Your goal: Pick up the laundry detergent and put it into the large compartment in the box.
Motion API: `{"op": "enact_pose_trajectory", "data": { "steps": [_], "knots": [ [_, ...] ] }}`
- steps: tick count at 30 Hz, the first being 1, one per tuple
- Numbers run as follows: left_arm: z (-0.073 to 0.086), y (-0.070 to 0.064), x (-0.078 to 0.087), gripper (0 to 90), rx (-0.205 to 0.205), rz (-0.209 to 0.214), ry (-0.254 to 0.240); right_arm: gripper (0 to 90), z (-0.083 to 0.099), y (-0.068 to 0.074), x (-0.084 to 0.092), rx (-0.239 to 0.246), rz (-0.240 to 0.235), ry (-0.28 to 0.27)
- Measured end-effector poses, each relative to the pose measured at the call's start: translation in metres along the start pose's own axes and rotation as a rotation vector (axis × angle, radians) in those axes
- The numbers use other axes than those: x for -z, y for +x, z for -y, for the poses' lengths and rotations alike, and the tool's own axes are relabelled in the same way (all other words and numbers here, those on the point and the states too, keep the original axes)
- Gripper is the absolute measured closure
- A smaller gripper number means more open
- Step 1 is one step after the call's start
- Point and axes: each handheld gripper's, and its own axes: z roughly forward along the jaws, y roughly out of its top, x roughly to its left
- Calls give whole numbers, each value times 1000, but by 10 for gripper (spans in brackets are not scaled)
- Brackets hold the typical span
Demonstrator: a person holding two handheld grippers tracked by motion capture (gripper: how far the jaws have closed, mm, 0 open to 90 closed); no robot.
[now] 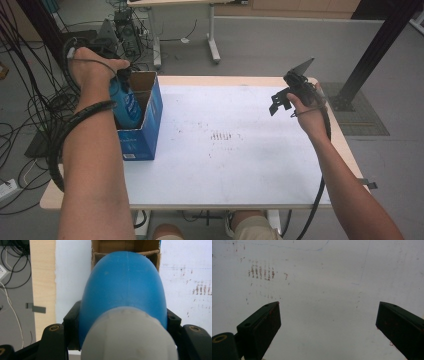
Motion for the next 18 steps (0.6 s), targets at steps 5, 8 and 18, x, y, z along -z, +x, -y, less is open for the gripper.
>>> {"op": "enact_pose_trajectory", "data": {
  "steps": [5, 8, 18],
  "knots": [
    [1, -2, -13, 375, -2, -1, 6, 60, 0, 1, 0, 1, 1, 2],
    [2, -3, -20, 375, -3, -4, 0, 60, 0, -1, 0, -2, 2, 2],
    [5, -8, -42, 375, -9, -13, -3, 60, 1, -4, -3, -11, -2, 4]
  ]
}}
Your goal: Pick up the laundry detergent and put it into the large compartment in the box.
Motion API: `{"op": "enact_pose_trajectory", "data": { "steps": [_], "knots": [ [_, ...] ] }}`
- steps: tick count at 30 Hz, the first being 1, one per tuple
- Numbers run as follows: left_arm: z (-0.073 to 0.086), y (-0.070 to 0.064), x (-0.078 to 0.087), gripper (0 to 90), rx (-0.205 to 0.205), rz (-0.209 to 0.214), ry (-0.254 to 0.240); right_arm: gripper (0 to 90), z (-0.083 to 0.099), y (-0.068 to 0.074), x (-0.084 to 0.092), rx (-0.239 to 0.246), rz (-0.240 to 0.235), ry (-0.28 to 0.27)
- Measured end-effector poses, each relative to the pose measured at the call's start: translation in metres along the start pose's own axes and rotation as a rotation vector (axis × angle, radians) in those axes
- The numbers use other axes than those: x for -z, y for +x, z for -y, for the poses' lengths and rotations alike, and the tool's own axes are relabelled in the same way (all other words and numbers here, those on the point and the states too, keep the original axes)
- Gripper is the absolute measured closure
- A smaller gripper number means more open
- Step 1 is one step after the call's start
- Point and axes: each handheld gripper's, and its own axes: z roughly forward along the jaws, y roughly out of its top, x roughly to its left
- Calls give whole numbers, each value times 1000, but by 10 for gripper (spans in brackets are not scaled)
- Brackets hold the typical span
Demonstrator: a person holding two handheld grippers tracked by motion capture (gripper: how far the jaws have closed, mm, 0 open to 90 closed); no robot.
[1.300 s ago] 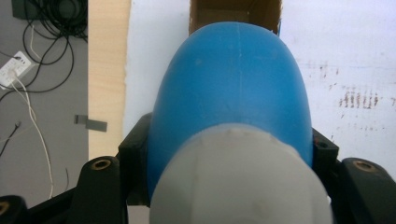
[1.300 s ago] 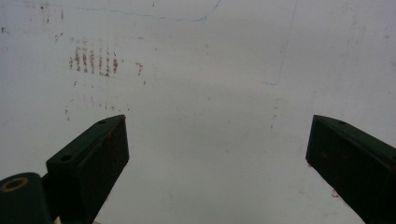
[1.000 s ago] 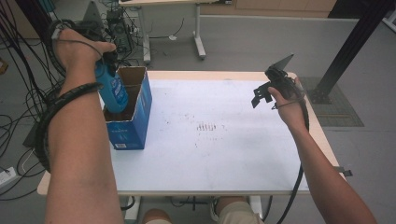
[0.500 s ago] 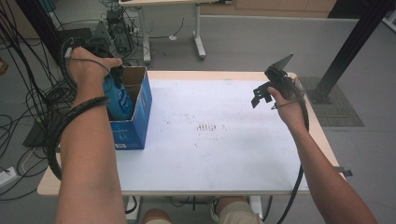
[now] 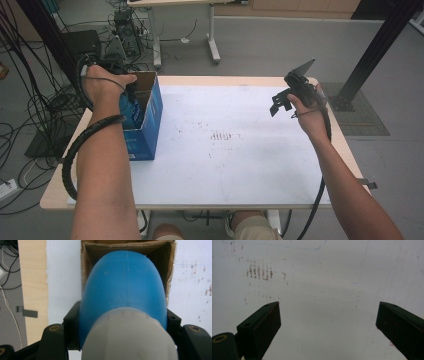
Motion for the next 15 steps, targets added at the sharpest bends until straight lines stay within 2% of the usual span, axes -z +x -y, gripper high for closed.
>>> {"op": "enact_pose_trajectory", "data": {
  "steps": [5, 15],
  "knots": [
    [2, -3, -17, 375, -1, -4, 3, 60, -1, 1, -6, 2, -3, 5],
    [4, -5, -35, 375, -10, 4, 6, 60, -1, 3, -9, 1, 1, 7]
  ]
}}
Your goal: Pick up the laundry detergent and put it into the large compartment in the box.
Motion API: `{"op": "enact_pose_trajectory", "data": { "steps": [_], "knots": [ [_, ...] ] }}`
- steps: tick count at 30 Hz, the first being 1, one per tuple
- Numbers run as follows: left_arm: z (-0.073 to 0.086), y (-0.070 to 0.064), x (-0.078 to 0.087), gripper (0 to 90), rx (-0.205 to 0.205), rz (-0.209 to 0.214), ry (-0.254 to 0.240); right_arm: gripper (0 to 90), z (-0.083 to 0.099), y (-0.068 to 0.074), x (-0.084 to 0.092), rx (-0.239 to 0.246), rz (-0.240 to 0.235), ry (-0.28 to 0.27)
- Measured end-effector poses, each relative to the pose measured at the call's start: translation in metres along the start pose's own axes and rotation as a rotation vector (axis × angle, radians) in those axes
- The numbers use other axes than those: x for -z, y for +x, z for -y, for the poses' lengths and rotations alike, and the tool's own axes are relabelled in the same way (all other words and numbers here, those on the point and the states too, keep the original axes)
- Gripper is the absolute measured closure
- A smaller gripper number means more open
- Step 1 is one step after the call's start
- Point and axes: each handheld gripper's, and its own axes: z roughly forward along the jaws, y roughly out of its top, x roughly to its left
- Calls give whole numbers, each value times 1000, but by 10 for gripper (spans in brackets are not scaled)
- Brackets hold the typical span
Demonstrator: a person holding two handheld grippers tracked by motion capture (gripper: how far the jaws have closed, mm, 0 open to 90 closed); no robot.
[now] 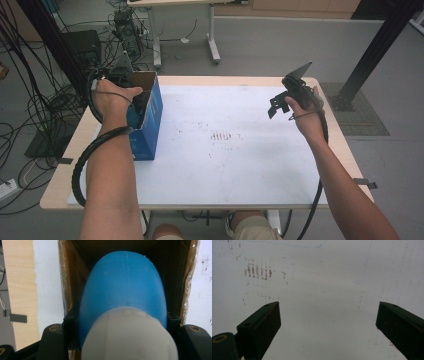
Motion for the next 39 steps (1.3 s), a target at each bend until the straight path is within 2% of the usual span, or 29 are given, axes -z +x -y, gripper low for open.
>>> {"op": "enact_pose_trajectory", "data": {
  "steps": [15, 39],
  "knots": [
    [0, -4, -20, 375, -17, 3, 34, 60, 1, -2, 0, -5, -2, -5],
    [4, -4, -22, 372, -19, 7, 21, 60, 2, 1, 2, 1, 5, -7]
  ]
}}
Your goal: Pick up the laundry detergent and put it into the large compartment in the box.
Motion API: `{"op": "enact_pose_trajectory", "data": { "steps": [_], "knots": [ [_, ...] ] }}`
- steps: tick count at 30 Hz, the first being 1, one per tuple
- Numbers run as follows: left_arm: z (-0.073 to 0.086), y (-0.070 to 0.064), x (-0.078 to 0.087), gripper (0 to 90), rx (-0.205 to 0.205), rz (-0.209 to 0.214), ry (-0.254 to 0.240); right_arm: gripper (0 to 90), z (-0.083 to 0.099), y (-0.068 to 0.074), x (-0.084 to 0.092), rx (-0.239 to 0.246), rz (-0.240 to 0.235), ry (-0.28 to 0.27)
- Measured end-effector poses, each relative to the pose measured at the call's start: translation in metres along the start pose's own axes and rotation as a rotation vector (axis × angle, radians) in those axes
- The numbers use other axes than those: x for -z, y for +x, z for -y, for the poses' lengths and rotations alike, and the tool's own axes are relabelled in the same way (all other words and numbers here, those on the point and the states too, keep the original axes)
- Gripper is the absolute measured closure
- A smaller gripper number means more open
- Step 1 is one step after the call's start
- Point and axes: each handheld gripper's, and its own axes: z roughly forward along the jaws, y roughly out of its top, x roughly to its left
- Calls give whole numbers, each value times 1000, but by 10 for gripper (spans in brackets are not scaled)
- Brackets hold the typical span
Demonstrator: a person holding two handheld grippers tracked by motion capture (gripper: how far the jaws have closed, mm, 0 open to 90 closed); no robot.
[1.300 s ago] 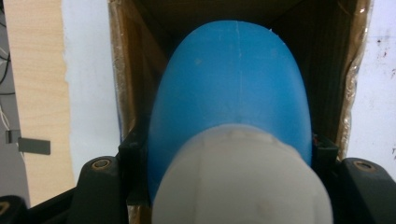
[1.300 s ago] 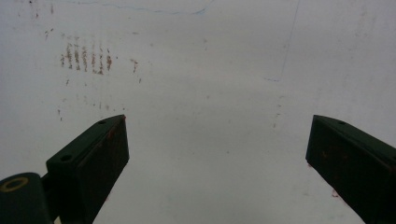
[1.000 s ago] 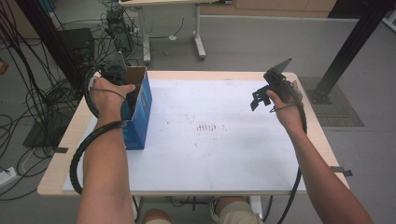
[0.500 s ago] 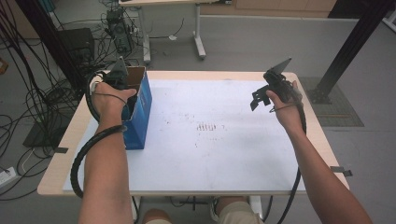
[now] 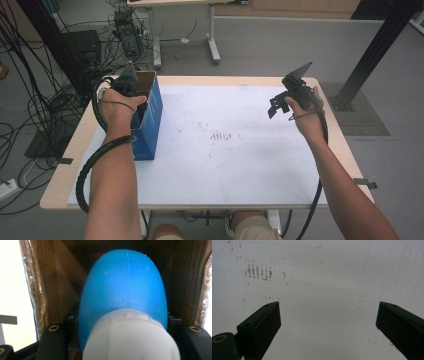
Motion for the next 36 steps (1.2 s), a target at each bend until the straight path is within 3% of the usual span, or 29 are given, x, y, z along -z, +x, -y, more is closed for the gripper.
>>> {"op": "enact_pose_trajectory", "data": {
  "steps": [36],
  "knots": [
    [0, 2, 0, 372, -2, 5, 0, 60, 1, -2, 4, -8, 3, -4]
  ]
}}
